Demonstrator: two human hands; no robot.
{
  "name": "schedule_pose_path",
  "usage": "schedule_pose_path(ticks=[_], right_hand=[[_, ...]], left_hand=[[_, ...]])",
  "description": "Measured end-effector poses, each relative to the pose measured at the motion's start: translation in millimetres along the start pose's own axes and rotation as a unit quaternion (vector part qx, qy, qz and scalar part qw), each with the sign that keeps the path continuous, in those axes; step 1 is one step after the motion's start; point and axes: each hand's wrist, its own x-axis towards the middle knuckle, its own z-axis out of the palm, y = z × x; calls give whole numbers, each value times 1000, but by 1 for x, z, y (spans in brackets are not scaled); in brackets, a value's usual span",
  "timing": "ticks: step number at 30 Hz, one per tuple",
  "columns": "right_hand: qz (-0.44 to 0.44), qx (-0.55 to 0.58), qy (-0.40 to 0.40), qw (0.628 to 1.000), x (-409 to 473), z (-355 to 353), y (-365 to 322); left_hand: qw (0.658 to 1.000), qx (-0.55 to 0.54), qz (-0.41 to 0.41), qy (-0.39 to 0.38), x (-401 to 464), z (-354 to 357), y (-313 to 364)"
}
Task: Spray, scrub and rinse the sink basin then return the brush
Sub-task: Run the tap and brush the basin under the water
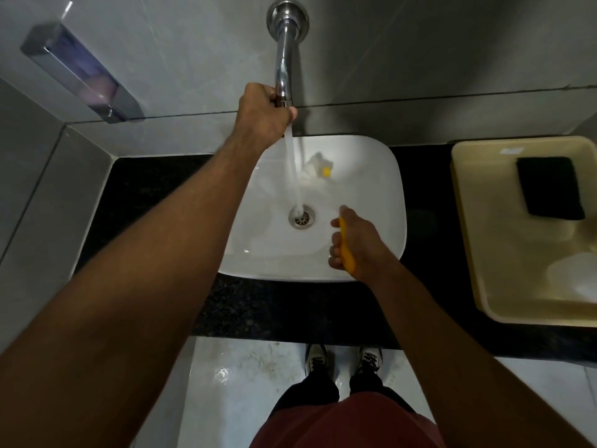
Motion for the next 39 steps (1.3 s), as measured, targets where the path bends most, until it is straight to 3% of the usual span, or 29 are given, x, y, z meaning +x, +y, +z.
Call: schedule_pose_path(ticks=[3,7,12,15,28,33,39], right_hand=[[-27,-74,-39,996,1,16,1],[-31,-70,25,997,6,13,-4],[-44,-119,22,992,4,7,1],[-52,-86,54,993,3,3,-3],[-8,-178,9,984,8,-16,-6],[22,-102,53,993,10,-18,-4],[41,-29,-27,998,10,-5,-5]], left_hand=[[1000,4,3,-1,-2,-2,2],[1000,4,-2,-3,-3,-2,4],[1000,4,-4,-2,-2,0,2],[1000,1,-11,0,-2,-1,3],[1000,-6,-14,1,-5,-1,5],[1000,7,-19,3,-4,-1,5],[1000,16,-20,1,-3,0,5]])
